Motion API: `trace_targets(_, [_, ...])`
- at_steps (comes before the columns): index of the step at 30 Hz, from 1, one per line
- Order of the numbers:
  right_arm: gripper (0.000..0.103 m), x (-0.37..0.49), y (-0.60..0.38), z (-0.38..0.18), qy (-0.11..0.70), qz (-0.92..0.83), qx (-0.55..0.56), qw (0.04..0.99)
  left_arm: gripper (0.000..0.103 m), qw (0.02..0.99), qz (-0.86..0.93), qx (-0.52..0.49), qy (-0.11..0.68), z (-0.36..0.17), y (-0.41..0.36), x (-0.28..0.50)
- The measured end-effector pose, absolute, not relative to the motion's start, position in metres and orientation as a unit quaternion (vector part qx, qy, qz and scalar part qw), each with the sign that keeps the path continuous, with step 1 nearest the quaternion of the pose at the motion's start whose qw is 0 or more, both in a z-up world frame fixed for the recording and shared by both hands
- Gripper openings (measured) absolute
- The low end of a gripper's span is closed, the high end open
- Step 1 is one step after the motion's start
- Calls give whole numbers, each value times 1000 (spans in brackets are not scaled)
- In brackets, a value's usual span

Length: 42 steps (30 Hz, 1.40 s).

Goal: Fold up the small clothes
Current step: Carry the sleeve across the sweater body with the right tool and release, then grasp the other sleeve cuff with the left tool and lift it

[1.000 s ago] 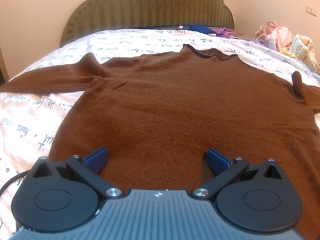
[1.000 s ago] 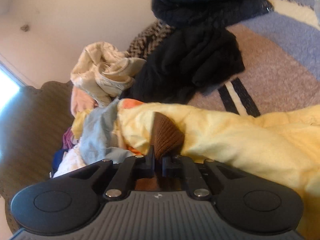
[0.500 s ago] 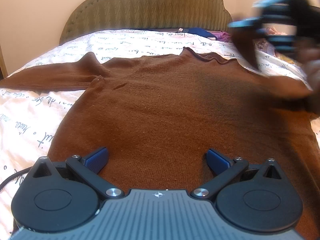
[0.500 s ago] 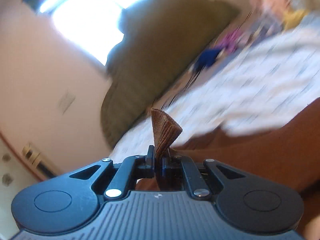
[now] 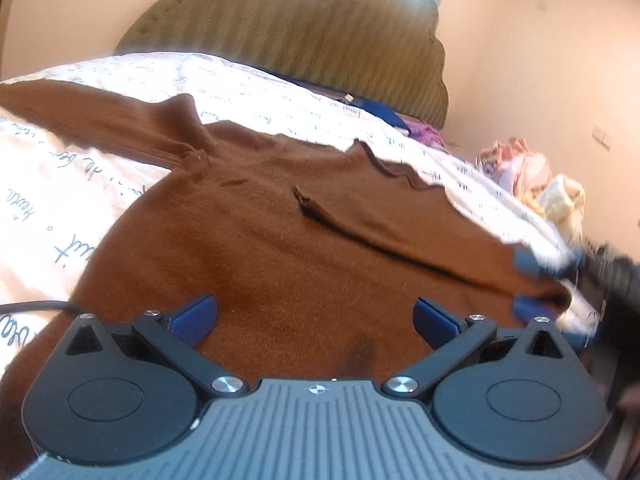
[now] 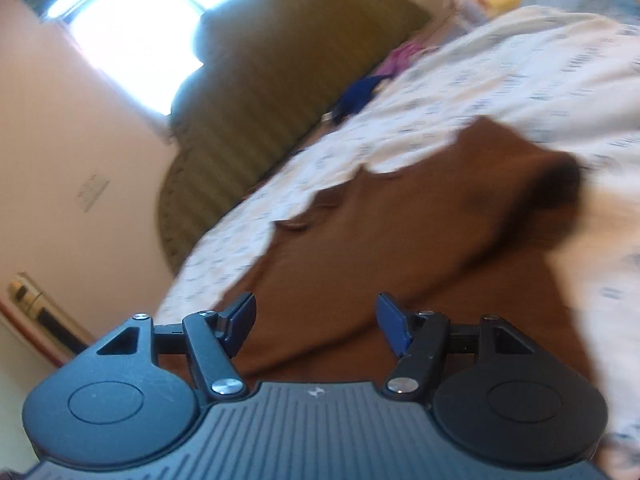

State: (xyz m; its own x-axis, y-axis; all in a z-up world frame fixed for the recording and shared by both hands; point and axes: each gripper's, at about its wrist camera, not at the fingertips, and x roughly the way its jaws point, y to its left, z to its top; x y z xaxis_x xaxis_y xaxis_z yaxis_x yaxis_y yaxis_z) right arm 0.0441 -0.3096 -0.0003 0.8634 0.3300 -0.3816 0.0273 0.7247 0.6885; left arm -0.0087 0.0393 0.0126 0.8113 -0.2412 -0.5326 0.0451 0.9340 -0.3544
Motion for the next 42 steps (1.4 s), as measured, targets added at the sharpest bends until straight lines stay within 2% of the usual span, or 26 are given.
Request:
trace_targets(1, [64,40,-317,-9,248,83,376,889,103,934,-91,-180,295,20,40,-6])
trace_targets(5, [67,34,-330,-20,227,104,415,875,102,910,-127,-273,285,55,42,31])
trace_targets(7, [68,36,-323,-18,231,101,396,883,94,904,-121,-285,295,55,39,61])
trace_targets(8, [71,35,-321,-17,231,103,388,887,87,904,-104,-273,311,52,34,80])
trace_targets(9, [72,34,-319,-17,230,106,383,888,68,903,-85,-261,331,47,31,93])
trace_targets(10, [74,34,-318,-17,230,108,381,889,58,898,-67,-251,355,41,28,106])
trace_targets(12, [74,35,-318,-17,227,110,386,887,58,884,-60,-252,389,25,24,125])
trace_targets(14, [75,32,-322,-20,223,114,393,885,51,893,-53,-225,385,18,14,131])
trace_targets(15, [75,32,-322,-20,222,116,395,884,20,905,-43,-193,377,20,6,131])
trace_targets(16, [76,32,-322,-20,222,118,395,884,5,910,-37,-169,376,20,0,133])
trace_targets(19, [77,33,-320,-20,224,119,388,886,6,913,-21,-176,368,29,5,133])
trace_targets(25, [77,33,-319,-19,225,118,387,887,5,947,54,-138,284,70,38,120])
trace_targets(31, [78,34,-316,-16,230,114,373,892,6,939,103,-85,318,28,59,132])
trace_targets(35, [80,24,-288,15,271,128,272,915,6,945,100,-101,293,23,68,120])
trace_targets(37, [80,11,-282,38,226,167,261,923,6,945,93,-105,296,21,69,119])
trace_targets(39, [83,14,-284,61,182,185,260,930,6,944,89,-111,296,18,69,120])
trace_targets(41, [101,39,-287,76,173,171,239,940,6,944,89,-112,297,17,68,124])
trace_targets(42, [103,59,-286,76,186,156,220,945,6,944,88,-111,297,17,68,124])
